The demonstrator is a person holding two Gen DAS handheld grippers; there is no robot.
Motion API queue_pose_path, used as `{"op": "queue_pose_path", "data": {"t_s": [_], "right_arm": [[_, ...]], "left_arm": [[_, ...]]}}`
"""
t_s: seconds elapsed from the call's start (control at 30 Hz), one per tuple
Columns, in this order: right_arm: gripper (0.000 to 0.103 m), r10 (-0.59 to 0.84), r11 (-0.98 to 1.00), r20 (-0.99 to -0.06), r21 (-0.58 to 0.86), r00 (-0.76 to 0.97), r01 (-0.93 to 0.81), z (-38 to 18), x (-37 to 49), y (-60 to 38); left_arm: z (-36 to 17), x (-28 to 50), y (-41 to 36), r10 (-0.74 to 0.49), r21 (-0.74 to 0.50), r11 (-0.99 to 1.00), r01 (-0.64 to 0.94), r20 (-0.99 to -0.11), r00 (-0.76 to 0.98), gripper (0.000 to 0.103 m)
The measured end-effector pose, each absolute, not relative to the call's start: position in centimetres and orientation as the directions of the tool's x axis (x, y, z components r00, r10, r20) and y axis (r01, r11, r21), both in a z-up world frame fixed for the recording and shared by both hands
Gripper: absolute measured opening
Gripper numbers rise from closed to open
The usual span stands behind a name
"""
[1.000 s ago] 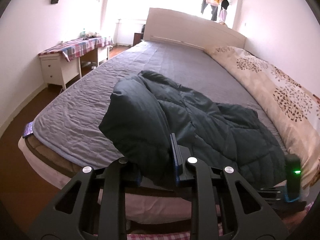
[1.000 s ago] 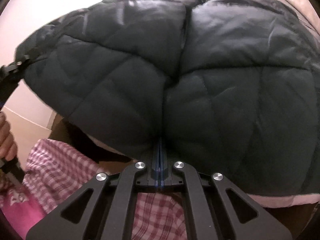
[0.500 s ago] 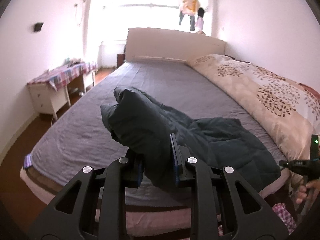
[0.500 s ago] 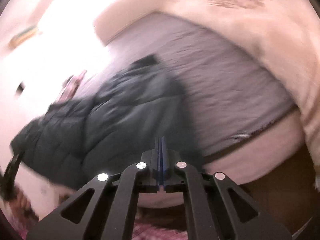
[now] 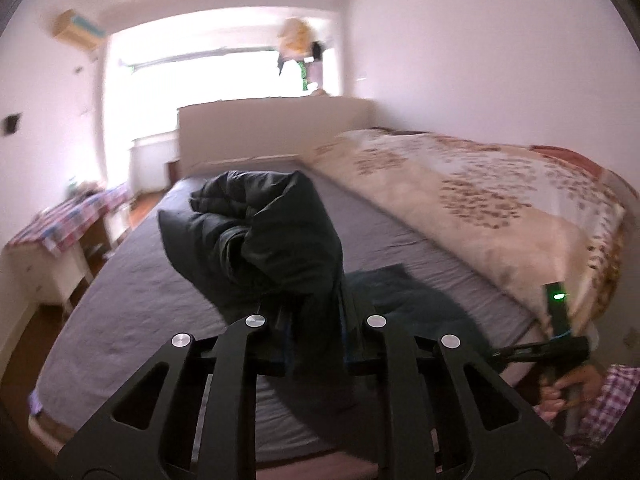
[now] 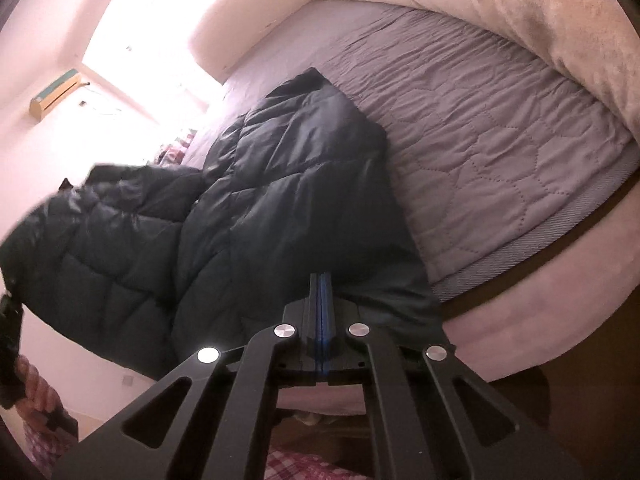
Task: Fold large clothes
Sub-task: 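Fold the held edge over with the left tool while the right tool holds the middle, then open the left tool and release the folded jacket onto the bed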
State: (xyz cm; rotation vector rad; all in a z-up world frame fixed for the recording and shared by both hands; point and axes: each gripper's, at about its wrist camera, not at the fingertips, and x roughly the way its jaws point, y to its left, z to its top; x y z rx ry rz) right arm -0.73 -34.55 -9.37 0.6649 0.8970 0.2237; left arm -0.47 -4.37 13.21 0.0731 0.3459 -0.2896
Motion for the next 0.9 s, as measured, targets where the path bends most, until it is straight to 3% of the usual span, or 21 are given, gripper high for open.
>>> {"op": "queue_pose_path", "data": {"t_s": [0.27,0.43,0.67,0.9], "right_arm": [[0.001,0.493,0.738,-0.630,0.668,0.600,0.096,-10.9,-0.9,-35.2],[0.001,0.534,0.686,-0.596,0.720,0.599,0.105,-12.2,-1.4,-35.8],[0.001,0.593,0.603,-0.533,0.791,0.603,0.107,-13.5,-2.6,-36.9],[0.001,0.589,0.551,-0.519,0.819,0.619,0.163,-13.8,-5.0,-38.9]], "left_arm": [[11.6,-0.7,-14.5,-0.505,0.094,0.816,0.571,-0.365,0.782,0.011],[7.0,-0.5,-20.5,-0.602,0.065,0.695,0.716,-0.493,0.628,0.011],[0.4,-0.3,-23.8,-0.590,0.013,0.622,0.783,-0.650,0.479,0.011],[-3.1,-0.4,-25.0,-0.557,0.038,0.594,0.804,-0.702,0.445,0.015]]}}
